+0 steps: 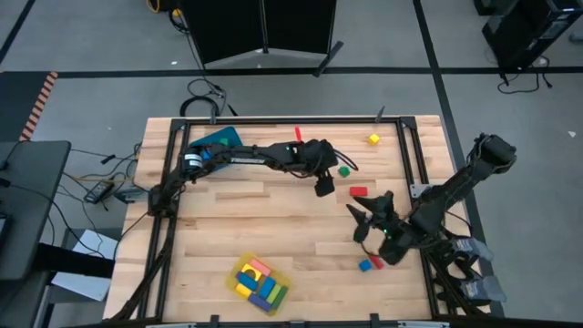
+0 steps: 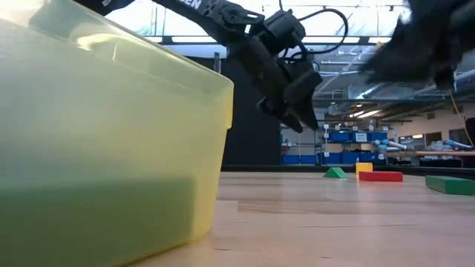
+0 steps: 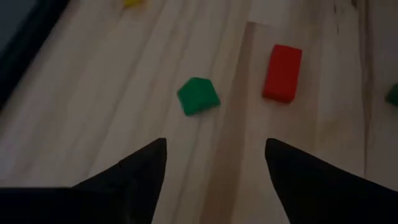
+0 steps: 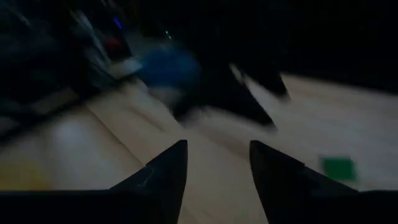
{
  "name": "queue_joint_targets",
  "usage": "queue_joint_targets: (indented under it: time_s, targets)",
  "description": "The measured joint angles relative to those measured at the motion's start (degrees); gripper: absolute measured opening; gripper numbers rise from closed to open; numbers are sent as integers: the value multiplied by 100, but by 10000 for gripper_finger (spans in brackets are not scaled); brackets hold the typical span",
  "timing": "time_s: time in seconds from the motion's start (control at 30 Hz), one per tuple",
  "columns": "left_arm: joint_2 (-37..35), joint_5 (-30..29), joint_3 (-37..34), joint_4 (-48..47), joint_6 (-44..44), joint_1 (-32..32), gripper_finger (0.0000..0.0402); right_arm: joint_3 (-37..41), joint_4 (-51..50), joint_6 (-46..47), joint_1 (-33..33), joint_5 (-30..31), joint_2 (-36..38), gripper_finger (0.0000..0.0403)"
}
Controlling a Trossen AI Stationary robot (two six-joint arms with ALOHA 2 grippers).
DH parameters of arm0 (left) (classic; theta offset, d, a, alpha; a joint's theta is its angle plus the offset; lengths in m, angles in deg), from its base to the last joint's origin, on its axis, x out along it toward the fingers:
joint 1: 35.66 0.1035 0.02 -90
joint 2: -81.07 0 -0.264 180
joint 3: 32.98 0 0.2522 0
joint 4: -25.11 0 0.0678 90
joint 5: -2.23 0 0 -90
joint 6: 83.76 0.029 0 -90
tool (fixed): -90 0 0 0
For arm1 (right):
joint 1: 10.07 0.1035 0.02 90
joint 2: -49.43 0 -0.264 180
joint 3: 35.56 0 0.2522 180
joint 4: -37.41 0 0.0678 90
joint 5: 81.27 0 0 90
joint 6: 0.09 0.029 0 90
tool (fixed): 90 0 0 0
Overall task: Sort blocks by size
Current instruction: Put the small blue block into the blue bin
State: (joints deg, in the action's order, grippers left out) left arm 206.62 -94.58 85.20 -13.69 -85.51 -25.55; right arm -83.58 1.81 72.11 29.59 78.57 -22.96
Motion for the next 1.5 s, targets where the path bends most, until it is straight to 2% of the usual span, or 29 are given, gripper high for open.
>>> queue_joint_targets:
  time_s: [0.1,0.3,0.43,0.5,0.63,0.7,0.77,0.87,1.0,1.23,1.33,1.5]
  targets:
    - [-38,40,4,-13,522,94,257,214,-88,291,-357,-563,-114,159]
    - [-31,124,29,-520,2000,118,242,336,-172,175,-518,-838,-71,146]
    - [-35,-6,259,-739,2054,137,255,329,-612,551,-901,-1009,-28,139]
    - [-41,-22,293,-803,1952,150,260,335,-812,556,-1227,-1322,-47,125]
    - [-48,120,329,-999,1886,153,259,338,-730,-105,-1839,-2323,-111,80]
    - [-160,417,251,-1267,1825,159,254,337,-328,-729,-1954,-2902,-111,57]
    - [-278,744,116,-1235,1757,166,248,336,82,-1296,-1909,-3316,-111,42]
    - [-551,1072,-212,-1118,1673,181,238,325,583,-1729,-1711,-3435,-101,36]
    - [-865,1051,-681,-697,1670,190,227,321,721,-1759,-1483,-3460,-58,46]
    - [-901,967,-1069,-592,1962,127,223,323,723,-1573,-1115,-3680,-58,74]
    - [-901,684,-1233,-101,2226,60,223,323,781,-1500,-1001,-3677,-58,81]
    - [-901,-296,-1274,592,2695,-172,235,323,1006,-1503,-701,-3749,-58,86]
